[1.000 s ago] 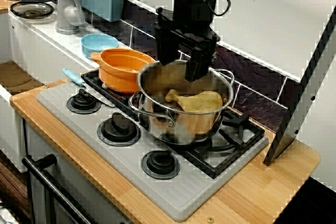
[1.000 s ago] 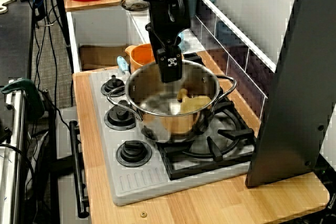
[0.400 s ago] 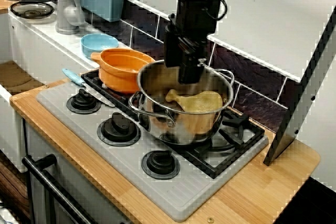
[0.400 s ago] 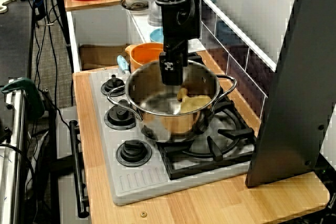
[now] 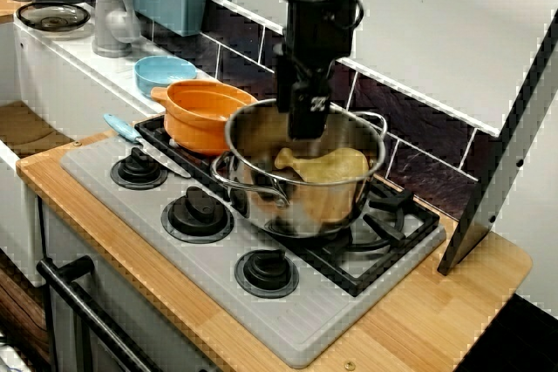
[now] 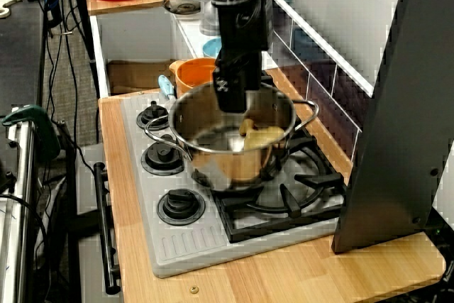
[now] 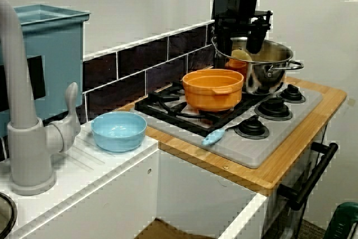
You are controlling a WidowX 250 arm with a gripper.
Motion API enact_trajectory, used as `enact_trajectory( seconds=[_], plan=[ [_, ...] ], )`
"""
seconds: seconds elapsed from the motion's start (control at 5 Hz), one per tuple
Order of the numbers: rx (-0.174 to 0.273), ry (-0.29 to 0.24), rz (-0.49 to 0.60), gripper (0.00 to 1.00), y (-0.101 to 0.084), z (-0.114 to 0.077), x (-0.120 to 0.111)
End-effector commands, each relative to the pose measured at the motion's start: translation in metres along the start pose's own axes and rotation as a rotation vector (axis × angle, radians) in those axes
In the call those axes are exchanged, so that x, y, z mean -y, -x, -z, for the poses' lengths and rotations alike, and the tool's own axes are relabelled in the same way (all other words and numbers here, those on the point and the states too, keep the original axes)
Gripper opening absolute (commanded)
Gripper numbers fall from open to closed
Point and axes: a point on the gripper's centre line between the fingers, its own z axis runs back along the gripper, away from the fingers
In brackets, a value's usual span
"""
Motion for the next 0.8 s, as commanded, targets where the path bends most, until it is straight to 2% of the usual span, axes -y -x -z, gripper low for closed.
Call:
enact_trajectory(
  seconds=[0.0,0.6],
  plan=[
    [0.061,-0.017,0.043,1.00,0.005,-0.019,0.018],
    [0.069,-0.040,-0.028,1.00,0.016,0.008,0.025]
  ],
)
